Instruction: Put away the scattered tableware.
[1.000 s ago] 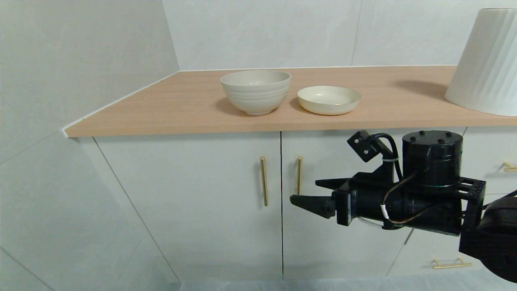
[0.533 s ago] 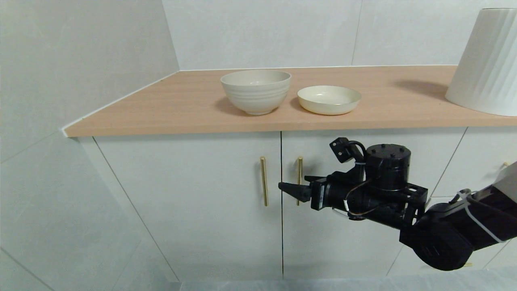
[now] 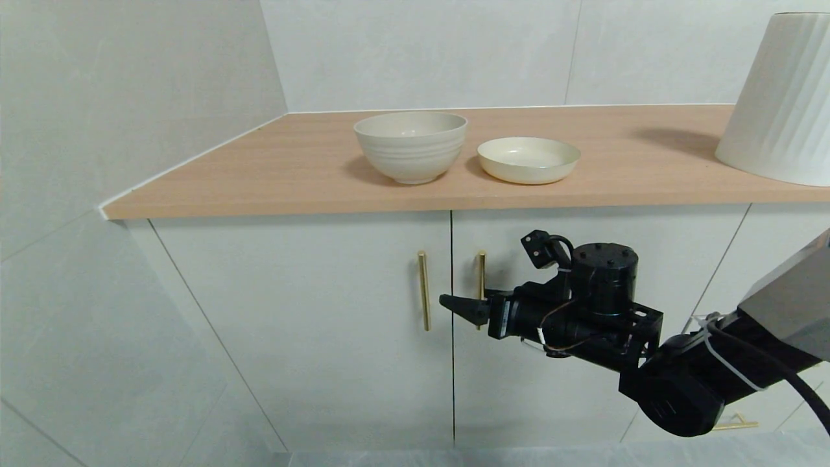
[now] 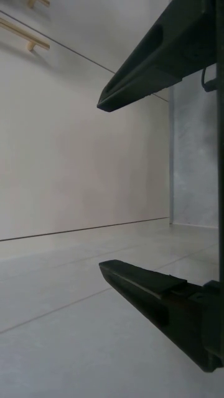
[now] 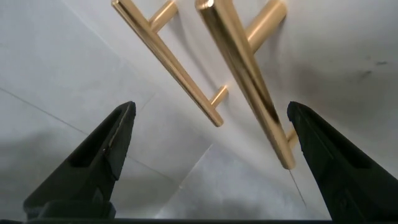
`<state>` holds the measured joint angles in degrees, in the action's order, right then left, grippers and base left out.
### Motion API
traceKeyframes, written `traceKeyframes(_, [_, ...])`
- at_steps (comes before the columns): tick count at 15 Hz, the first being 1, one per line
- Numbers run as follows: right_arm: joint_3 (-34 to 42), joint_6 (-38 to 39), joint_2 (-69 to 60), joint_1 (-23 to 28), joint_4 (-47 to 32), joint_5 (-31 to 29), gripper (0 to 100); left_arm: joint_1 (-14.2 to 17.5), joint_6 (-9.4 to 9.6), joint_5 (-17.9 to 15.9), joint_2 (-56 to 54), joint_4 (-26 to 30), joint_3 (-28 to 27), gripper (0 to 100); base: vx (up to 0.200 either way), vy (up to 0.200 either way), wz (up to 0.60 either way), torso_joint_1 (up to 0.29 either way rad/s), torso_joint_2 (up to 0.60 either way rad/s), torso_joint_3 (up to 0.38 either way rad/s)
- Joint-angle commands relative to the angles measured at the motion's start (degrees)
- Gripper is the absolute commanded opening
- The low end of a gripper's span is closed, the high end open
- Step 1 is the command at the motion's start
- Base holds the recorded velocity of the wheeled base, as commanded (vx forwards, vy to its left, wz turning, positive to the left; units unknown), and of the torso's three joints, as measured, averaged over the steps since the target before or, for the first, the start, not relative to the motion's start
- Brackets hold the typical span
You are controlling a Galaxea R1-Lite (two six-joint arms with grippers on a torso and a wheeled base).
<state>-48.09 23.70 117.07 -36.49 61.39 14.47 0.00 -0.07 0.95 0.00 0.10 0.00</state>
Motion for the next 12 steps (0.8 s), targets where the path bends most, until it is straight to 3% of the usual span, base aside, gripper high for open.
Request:
traceKeyframes(1, [0.1,0.91,-0.44,-0.25,0.04,0.12,100,0.0,-0.01,0.02,0.09,-0.01,0.0,100,0.0,0.0,0.0,0.0,0.0,0.0])
traceKeyframes(10, [2.39,5.57,-5.53,-2.27,-1.01,3.9,100,0.0,-0.01,0.02,0.0,-0.01,-0.09,100,0.0,0.0,0.0,0.0,0.0,0.0])
traceKeyframes(12, [3.88,5.83,-7.82,-2.19,-2.42,7.77,100,0.0,-0.01,0.02,0.0,-0.01,0.0,100,0.0,0.0,0.0,0.0,0.0,0.0])
